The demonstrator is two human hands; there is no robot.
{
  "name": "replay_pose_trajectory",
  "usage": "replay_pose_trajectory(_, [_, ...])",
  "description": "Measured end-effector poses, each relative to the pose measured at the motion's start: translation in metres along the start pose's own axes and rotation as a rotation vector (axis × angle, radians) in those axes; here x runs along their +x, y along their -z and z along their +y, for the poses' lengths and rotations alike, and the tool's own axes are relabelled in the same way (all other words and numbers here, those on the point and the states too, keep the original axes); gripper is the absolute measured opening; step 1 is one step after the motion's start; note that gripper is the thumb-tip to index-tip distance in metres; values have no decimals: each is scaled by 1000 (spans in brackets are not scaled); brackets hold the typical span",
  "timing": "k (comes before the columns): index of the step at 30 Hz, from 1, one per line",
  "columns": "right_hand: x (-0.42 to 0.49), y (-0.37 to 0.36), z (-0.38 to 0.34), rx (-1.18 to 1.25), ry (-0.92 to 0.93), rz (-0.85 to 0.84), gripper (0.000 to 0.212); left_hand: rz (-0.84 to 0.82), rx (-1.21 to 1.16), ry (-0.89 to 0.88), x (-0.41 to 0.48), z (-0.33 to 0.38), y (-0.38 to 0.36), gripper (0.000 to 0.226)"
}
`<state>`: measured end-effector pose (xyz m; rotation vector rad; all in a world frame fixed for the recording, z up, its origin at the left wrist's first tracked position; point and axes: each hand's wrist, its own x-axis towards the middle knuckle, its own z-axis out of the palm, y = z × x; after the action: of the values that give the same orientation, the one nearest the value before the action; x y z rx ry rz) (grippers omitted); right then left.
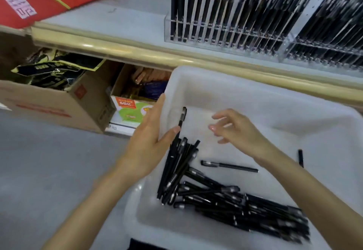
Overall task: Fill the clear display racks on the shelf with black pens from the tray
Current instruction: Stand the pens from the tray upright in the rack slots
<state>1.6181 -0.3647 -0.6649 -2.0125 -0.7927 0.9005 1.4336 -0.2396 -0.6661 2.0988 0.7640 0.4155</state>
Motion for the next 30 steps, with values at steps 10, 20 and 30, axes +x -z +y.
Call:
replay_pose_trajectory(10, [-45, -58, 30, 430, -410, -178, 40, 6, -190, 68, -29, 2, -13, 69])
replay_pose_trajectory(20, [-37, -90, 27, 509, -467, -6, 19, -3, -197, 157, -30, 11, -12, 74])
replay_pose_trajectory(30, [-32, -88, 21, 593, -474, -74, 12, 42, -226, 165, -28, 18, -8, 61])
